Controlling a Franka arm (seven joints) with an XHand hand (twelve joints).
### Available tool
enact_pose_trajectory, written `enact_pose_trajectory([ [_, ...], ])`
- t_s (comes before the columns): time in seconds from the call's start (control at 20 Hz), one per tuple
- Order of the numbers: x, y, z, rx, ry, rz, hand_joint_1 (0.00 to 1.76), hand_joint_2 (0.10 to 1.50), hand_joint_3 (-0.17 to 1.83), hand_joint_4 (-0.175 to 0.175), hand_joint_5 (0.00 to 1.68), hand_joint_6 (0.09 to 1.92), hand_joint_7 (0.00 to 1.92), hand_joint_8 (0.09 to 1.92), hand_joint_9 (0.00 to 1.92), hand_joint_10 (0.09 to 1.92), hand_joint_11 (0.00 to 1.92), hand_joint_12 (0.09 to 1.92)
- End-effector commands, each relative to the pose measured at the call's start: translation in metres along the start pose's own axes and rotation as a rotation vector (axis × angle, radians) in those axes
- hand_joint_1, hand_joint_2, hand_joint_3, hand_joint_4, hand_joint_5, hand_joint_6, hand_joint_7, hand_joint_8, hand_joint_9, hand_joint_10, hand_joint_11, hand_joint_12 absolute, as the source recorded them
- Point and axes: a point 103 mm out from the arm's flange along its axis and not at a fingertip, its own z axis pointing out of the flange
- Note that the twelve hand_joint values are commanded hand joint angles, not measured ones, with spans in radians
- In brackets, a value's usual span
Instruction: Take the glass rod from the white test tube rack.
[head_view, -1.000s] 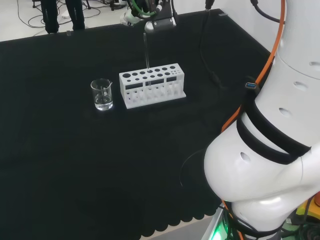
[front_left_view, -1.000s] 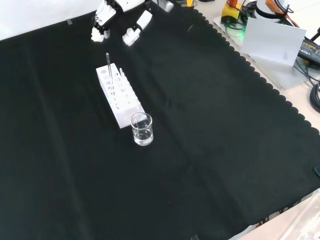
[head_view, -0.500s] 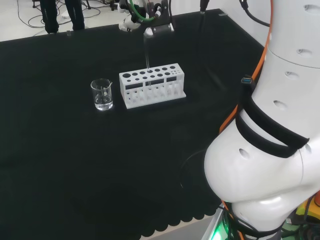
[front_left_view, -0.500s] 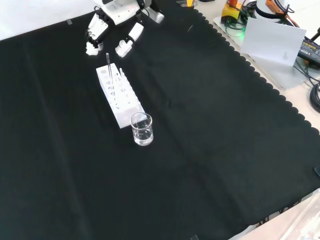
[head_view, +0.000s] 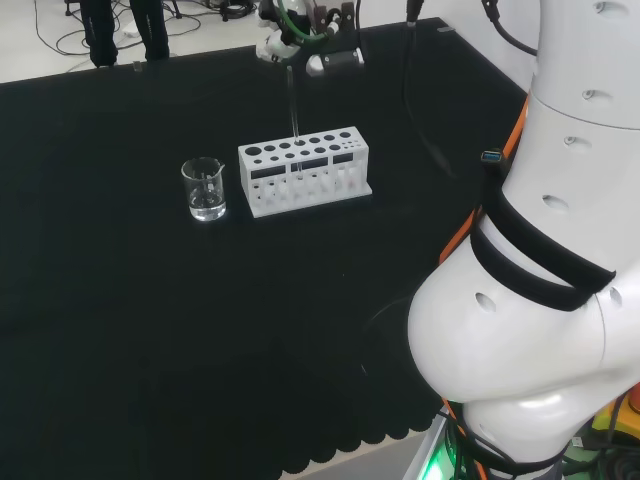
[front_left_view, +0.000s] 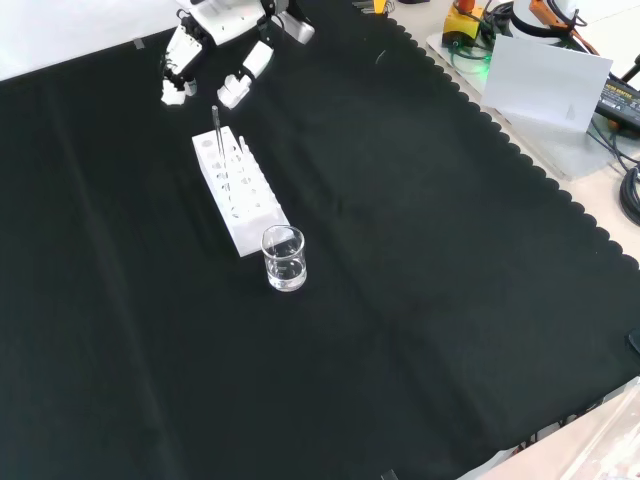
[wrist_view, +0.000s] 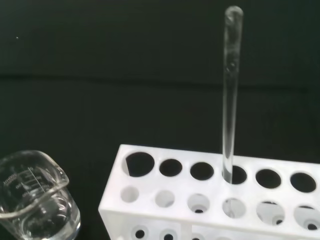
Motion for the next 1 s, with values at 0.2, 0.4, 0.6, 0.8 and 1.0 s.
enact_pose_trajectory([
  [0.2, -0.005, -0.005, 0.011, 0.024, -0.022, 0.004, 0.81, 1.18, -0.17, -0.175, 0.39, 0.23, 0.57, 0.85, 0.84, 0.72, 0.69, 1.23],
  [0.4, -0.009, -0.006, 0.016, 0.026, -0.019, 0.003, 0.8, 1.18, -0.17, -0.175, 0.34, 0.38, 0.59, 0.84, 0.88, 0.72, 0.72, 1.23],
  [0.6, -0.015, -0.005, 0.021, 0.03, -0.015, 0.009, 0.78, 1.18, -0.17, -0.175, 0.32, 0.46, 0.6, 0.85, 0.89, 0.73, 0.73, 1.23],
  [0.8, -0.019, -0.003, 0.024, 0.031, -0.013, 0.016, 0.78, 1.18, -0.17, -0.175, 0.32, 0.51, 0.61, 0.85, 0.9, 0.74, 0.74, 1.23],
  [1.0, -0.021, -0.001, 0.029, 0.031, -0.018, 0.013, 0.77, 1.18, -0.17, -0.175, 0.33, 0.61, 0.65, 0.84, 0.93, 0.75, 0.78, 1.22],
])
